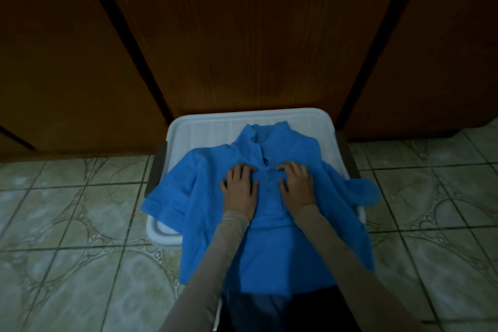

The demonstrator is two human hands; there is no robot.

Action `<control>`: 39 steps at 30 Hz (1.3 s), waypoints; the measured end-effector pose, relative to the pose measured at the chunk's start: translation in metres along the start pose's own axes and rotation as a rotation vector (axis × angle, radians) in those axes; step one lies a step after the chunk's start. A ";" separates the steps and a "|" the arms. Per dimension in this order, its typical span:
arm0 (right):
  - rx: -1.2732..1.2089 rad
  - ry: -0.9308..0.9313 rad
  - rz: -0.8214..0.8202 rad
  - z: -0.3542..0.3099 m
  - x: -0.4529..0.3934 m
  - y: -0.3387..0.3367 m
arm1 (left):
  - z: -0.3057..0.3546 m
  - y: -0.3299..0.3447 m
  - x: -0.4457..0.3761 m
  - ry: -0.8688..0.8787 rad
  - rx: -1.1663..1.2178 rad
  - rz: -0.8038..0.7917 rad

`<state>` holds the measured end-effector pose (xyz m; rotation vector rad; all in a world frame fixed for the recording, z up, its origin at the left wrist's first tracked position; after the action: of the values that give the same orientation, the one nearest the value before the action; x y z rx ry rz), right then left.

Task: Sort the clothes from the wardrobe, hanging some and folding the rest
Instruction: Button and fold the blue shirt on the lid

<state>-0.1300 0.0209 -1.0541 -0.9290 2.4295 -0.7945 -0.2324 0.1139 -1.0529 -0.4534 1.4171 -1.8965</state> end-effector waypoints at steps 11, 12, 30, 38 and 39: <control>0.430 0.064 -0.233 0.009 0.015 -0.016 | -0.027 -0.001 0.018 0.081 -0.370 -0.343; 0.431 0.057 -0.225 0.010 0.018 -0.017 | -0.028 -0.002 0.020 0.080 -0.366 -0.354; 0.001 0.186 -0.227 -0.033 -0.006 -0.028 | -0.007 -0.043 -0.004 -0.288 0.083 -0.398; 0.063 0.271 -0.218 -0.036 -0.016 -0.022 | 0.002 -0.038 -0.038 -0.527 0.249 -0.555; 0.026 0.302 -0.193 -0.034 -0.016 -0.023 | 0.004 -0.035 -0.039 -0.548 0.261 -0.565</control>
<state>-0.1273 0.0303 -1.0107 -1.1155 2.6022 -1.1027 -0.2147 0.1443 -1.0133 -1.2292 0.7083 -2.1131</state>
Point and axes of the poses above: each hand's wrist, its own x-axis away from the middle knuckle, its own y-axis out of the palm, z = x × y, the point moved 5 cm from there along -x, towards the middle knuckle, and after that the axes turned 14 degrees about -x, right-handed, at the moved point
